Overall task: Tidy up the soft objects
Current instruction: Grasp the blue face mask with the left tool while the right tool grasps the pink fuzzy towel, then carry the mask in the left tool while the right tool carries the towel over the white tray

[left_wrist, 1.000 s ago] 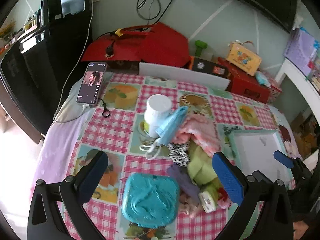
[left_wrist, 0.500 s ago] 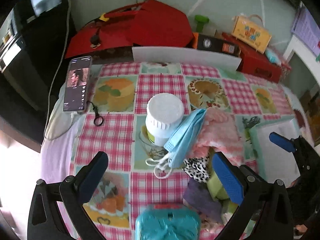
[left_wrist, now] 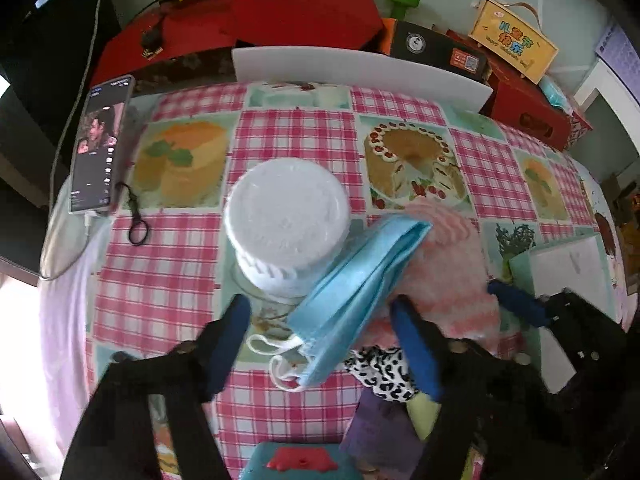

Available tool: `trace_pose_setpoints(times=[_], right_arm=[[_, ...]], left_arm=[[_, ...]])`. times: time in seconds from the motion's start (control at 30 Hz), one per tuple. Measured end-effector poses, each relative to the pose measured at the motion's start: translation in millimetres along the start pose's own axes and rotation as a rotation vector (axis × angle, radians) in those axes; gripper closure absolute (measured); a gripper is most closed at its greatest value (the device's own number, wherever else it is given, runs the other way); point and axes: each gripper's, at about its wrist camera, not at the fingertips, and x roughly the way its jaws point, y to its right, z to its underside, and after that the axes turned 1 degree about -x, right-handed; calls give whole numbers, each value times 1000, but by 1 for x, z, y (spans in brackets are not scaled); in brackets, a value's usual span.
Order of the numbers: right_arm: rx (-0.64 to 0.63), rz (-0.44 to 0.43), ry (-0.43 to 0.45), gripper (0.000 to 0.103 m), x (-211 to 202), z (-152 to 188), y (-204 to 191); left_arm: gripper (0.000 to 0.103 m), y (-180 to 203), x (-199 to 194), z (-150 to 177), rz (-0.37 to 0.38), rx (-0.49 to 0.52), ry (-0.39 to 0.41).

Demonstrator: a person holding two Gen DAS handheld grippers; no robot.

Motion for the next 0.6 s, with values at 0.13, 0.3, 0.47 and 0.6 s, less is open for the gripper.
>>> trace_pose_setpoints(times=[0.13, 0.3, 0.47, 0.6], right_arm=[[-5, -15, 6, 64, 0, 2, -2], [1, -23, 18, 76, -3, 3, -2], [12, -22, 32, 86, -7, 4, 2], [22, -15, 51, 88, -13, 4, 6]], left_arm=[[55, 2, 1, 0, 37, 2, -1], [79, -1, -2, 2, 72, -4, 16], [88, -5, -4, 4, 95, -11, 36], [88, -7, -5, 5, 104, -20, 42]])
